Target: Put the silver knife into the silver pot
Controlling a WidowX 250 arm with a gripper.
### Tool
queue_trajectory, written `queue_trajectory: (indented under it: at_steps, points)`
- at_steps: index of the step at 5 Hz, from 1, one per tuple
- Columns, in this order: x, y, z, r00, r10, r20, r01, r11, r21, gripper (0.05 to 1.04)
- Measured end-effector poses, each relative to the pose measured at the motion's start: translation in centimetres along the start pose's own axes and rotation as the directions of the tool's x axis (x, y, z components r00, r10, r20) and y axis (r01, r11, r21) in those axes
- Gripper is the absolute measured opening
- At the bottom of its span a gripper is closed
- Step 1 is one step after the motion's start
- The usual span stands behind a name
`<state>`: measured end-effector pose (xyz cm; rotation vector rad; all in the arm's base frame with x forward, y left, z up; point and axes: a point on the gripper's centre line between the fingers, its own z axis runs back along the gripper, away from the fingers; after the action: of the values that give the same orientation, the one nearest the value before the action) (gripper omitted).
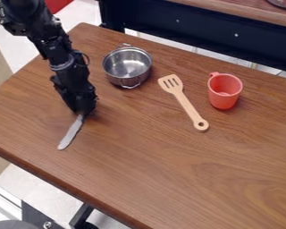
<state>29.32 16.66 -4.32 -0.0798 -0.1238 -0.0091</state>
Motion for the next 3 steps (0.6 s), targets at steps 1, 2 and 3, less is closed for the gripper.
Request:
queue_trajectory:
  at_steps: [1,2,3]
  points:
    - [-0.10,0.01,-0.03,1.000,-0.006,-0.007,0.006,1.000,0.004,0.177]
    - [-0.13,-0.02,-0.05,1.000,-0.016,-0.015,0.016,1.000,0.012,0.140]
    - [-0.67,-0.33,0.18,0.998,0.001,-0.070,-0.002,1.000,-0.014,0.140]
